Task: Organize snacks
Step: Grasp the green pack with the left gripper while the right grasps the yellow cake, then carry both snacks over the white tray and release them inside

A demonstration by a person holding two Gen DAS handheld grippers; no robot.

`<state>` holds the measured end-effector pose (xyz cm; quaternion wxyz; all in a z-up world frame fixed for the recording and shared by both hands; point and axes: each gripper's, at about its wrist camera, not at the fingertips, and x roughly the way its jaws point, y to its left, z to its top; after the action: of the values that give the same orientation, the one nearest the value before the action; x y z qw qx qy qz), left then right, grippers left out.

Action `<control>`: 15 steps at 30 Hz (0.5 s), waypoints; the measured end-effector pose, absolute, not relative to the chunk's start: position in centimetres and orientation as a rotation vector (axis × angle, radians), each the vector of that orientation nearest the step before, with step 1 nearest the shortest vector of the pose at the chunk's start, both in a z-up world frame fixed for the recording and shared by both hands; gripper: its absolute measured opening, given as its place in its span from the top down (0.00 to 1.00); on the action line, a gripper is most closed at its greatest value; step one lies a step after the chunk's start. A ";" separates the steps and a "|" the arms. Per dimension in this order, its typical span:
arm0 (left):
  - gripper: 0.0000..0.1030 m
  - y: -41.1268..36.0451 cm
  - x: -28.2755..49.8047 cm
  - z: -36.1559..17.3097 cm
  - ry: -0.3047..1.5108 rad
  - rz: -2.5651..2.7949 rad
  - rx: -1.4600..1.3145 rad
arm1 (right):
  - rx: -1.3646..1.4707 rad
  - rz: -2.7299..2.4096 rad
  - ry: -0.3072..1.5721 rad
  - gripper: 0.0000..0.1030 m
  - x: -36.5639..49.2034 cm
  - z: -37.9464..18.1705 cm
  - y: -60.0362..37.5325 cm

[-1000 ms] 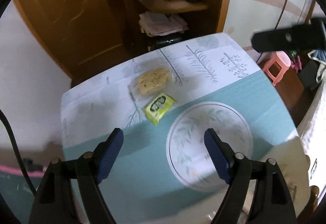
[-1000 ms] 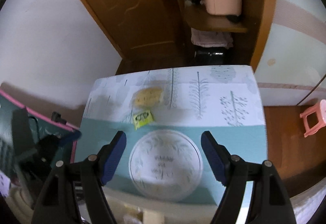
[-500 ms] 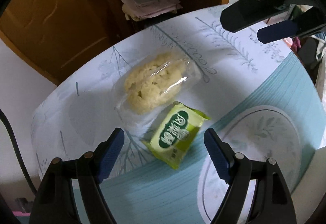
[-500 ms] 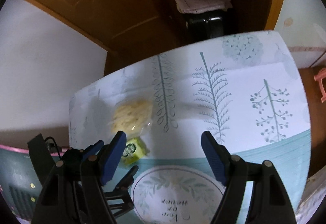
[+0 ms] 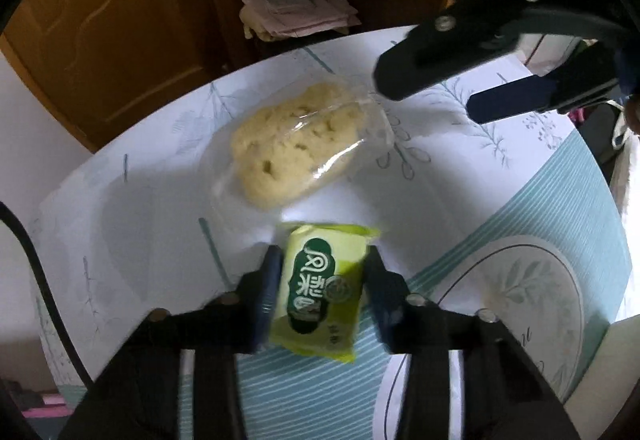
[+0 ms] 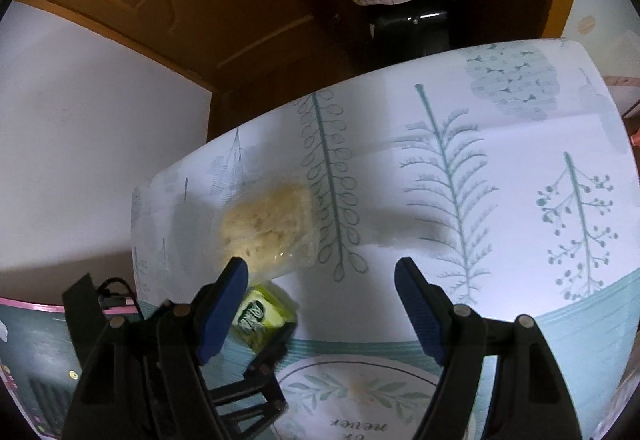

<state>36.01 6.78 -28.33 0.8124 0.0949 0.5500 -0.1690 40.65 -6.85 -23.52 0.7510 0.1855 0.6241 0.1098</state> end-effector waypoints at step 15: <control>0.65 13.5 32.7 -28.6 1.212 -0.240 -0.123 | 0.345 0.231 1.380 0.26 44.3 -25.8 -2.1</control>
<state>32.68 13.46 -28.56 0.8134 -0.0578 0.5678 -0.1122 44.30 -2.10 -25.81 0.7514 0.1578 0.6319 0.1056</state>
